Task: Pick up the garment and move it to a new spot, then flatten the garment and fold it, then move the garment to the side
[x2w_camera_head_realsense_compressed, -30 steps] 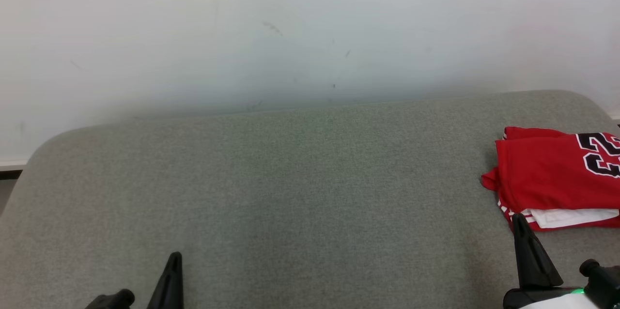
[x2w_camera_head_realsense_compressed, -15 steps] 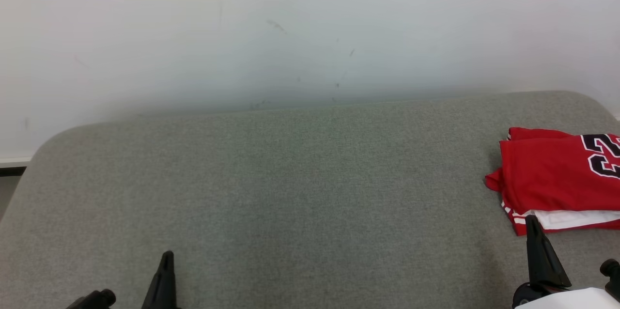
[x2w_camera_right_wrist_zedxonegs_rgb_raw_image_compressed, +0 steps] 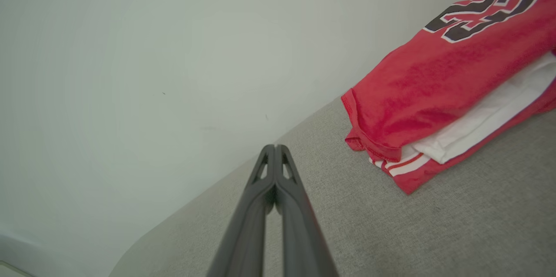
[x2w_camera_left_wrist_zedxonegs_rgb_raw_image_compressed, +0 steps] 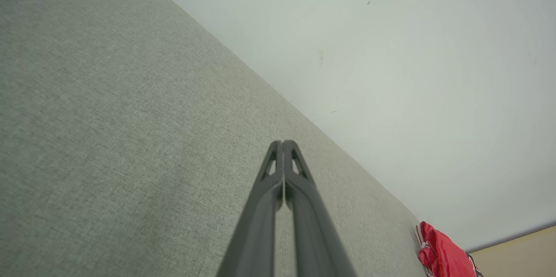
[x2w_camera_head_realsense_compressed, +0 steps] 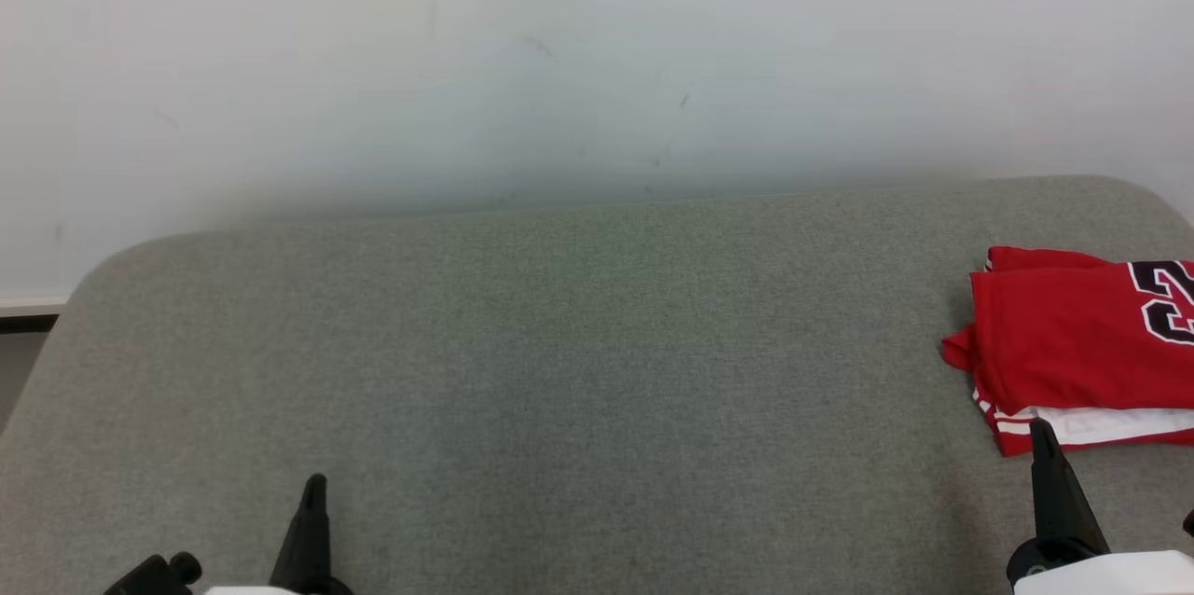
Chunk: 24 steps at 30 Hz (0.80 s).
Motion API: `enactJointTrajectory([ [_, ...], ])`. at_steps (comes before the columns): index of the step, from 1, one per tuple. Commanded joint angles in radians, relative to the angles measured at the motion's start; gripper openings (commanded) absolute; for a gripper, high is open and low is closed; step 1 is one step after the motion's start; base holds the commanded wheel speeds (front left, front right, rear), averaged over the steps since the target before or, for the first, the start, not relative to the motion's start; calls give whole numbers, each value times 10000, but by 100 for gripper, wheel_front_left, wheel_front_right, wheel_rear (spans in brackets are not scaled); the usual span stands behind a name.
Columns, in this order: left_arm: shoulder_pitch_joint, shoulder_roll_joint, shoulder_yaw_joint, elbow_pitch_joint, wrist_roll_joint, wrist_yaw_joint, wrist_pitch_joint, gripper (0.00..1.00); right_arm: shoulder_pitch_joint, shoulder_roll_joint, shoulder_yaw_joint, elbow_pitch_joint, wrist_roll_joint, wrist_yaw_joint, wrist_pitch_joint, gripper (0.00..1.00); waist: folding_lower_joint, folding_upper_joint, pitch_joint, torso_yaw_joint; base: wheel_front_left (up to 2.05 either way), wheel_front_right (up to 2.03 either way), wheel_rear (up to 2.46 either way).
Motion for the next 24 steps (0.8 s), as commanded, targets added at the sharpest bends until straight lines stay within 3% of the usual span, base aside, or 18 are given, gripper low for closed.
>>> enactJointTrajectory([
  [1,-245,56,78,-137,-336,-40,81,0,-296,-27,-89,-84,305,0,57,0,0,0,2,7,0,0,0],
  [24,-483,74,333,-94,-3029,-119,831,0,-375,122,-546,52,2687,0,794,0,0,0,47,162,0,0,0],
])
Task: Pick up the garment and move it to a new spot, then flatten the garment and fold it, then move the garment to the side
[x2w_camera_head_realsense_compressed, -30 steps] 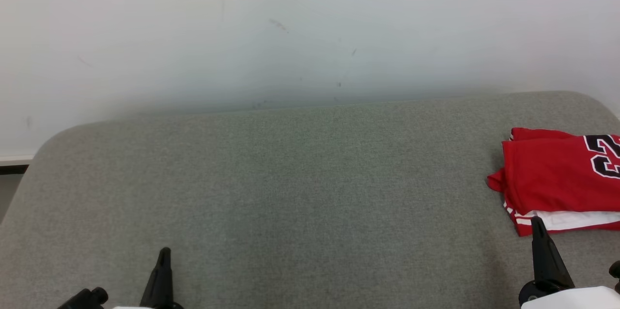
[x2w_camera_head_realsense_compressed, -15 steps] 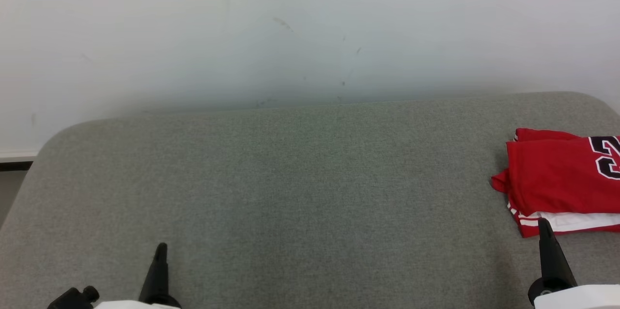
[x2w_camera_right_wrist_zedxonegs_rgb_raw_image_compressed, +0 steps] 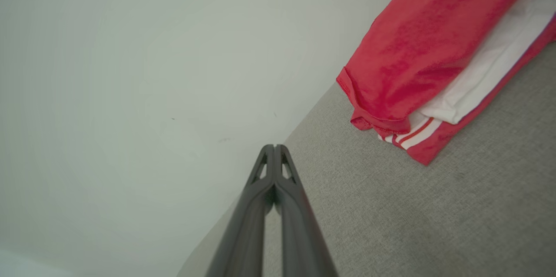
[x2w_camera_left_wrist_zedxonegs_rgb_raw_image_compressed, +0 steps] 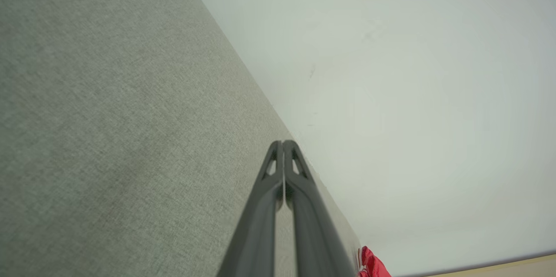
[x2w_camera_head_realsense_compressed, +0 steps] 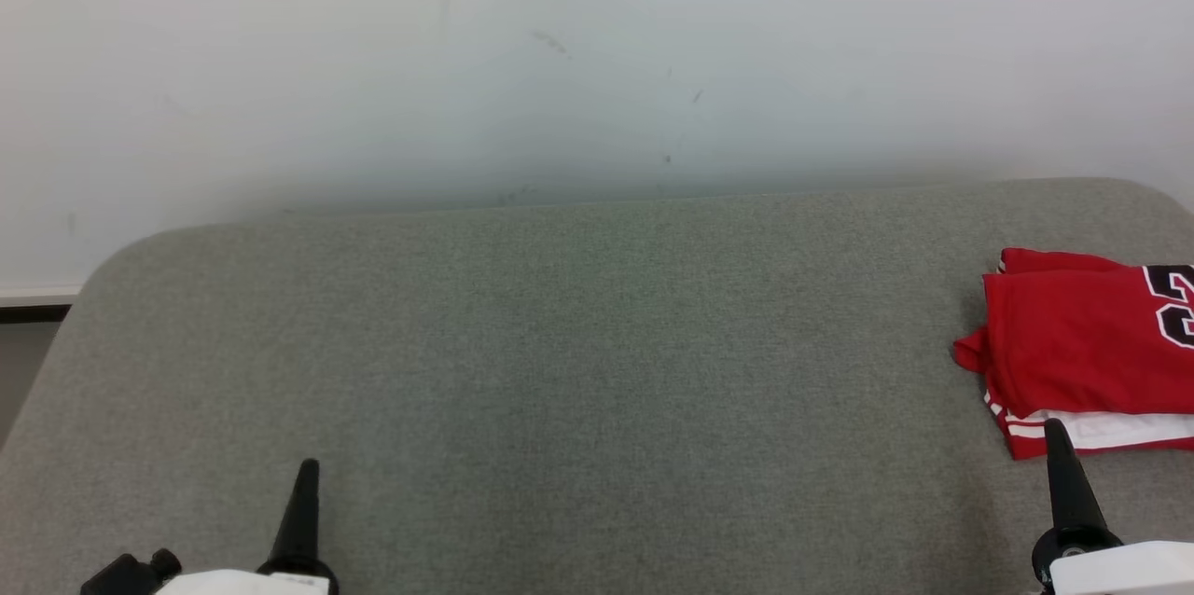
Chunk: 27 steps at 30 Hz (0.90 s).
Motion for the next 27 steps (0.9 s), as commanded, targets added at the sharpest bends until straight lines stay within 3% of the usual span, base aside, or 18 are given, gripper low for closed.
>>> enactJointTrajectory([
  [1,-192,67,67,-94,-269,-38,72,0,-217,-9,-99,-66,289,0,73,0,0,0,3,10,0,0,0],
  [27,-406,85,293,-48,-2675,-120,747,0,-300,129,-514,73,2384,0,750,0,0,0,54,184,0,0,0],
])
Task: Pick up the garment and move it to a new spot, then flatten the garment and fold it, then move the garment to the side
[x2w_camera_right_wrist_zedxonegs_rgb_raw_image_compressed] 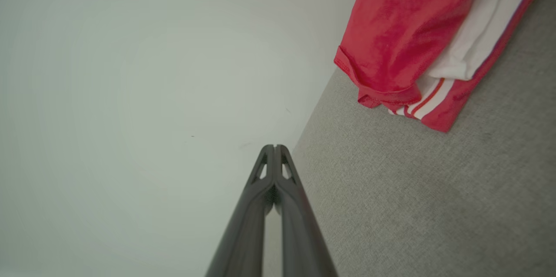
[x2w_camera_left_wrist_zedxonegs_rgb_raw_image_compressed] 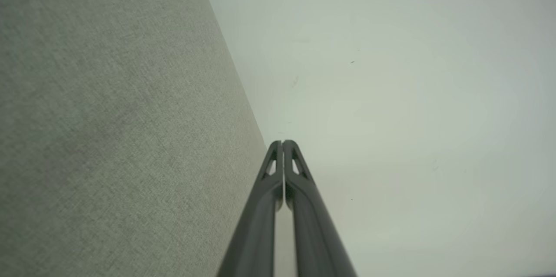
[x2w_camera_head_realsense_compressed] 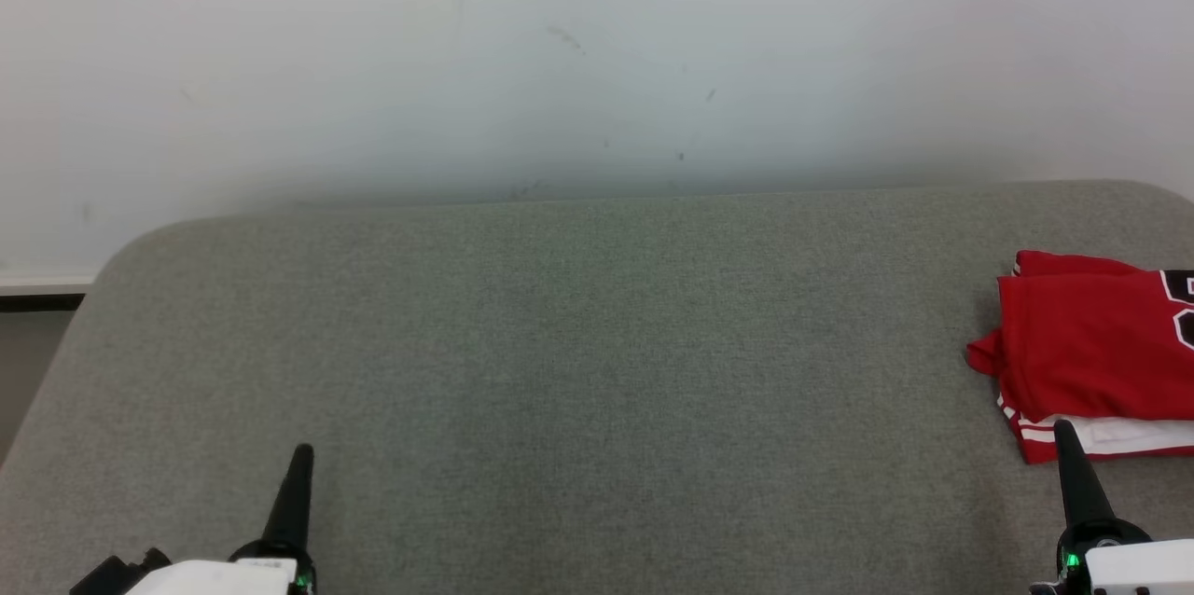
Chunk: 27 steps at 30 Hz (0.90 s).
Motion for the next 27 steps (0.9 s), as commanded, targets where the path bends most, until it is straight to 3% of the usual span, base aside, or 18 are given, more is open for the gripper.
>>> enactJointTrajectory([
  [1,-168,79,57,-52,-225,-61,79,0,-206,-21,-74,-8,218,0,66,0,0,0,3,11,0,0,0],
  [27,-307,90,234,-9,-2085,-130,593,0,-233,105,-405,101,1852,0,597,0,0,0,52,179,0,0,0],
])
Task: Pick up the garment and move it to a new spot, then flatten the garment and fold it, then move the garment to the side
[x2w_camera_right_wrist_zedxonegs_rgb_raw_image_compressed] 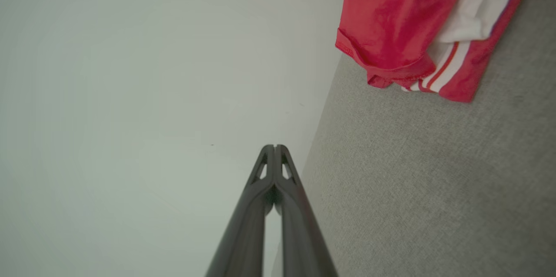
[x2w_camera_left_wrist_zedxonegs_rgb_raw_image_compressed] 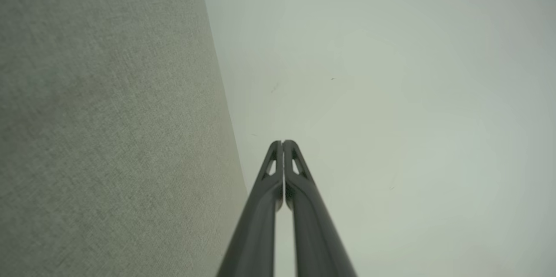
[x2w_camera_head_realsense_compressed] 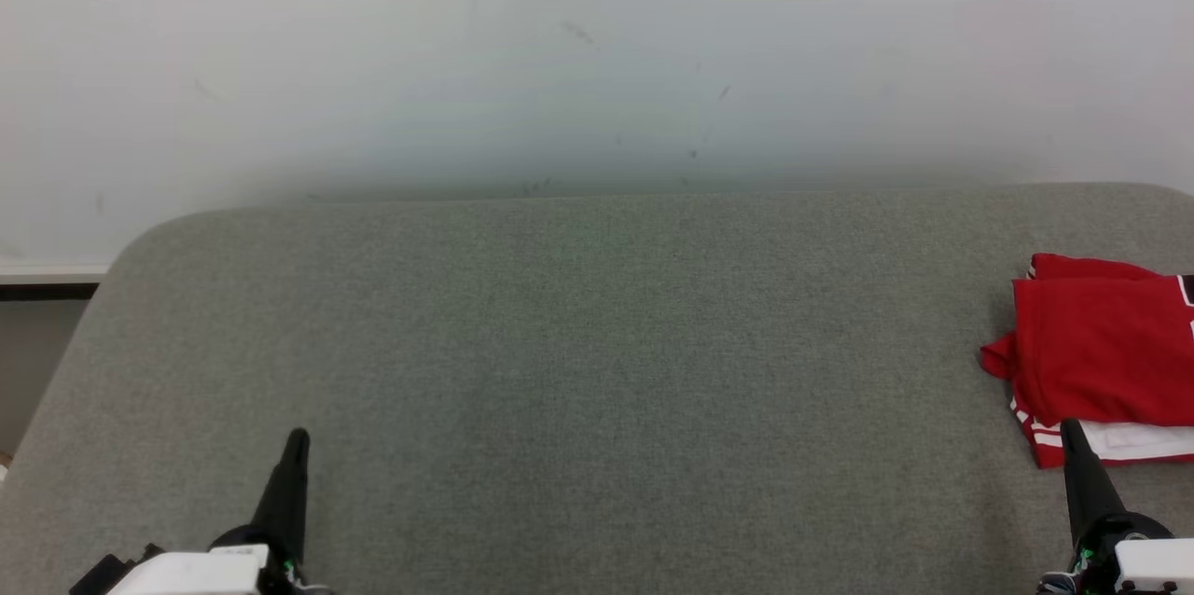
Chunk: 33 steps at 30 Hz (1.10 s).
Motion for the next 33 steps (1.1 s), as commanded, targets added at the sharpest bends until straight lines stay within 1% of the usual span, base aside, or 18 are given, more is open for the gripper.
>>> enactJointTrajectory([
  [1,-91,74,54,-11,-165,-78,51,0,-107,4,-57,20,173,0,44,0,0,0,2,6,0,0,0],
  [13,-162,76,123,10,-969,-97,265,0,-140,53,-198,65,832,0,269,0,0,0,25,87,0,0,0],
  [33,-156,75,120,7,-973,-98,276,0,-139,64,-214,67,797,0,266,0,0,0,26,91,0,0,0],
])
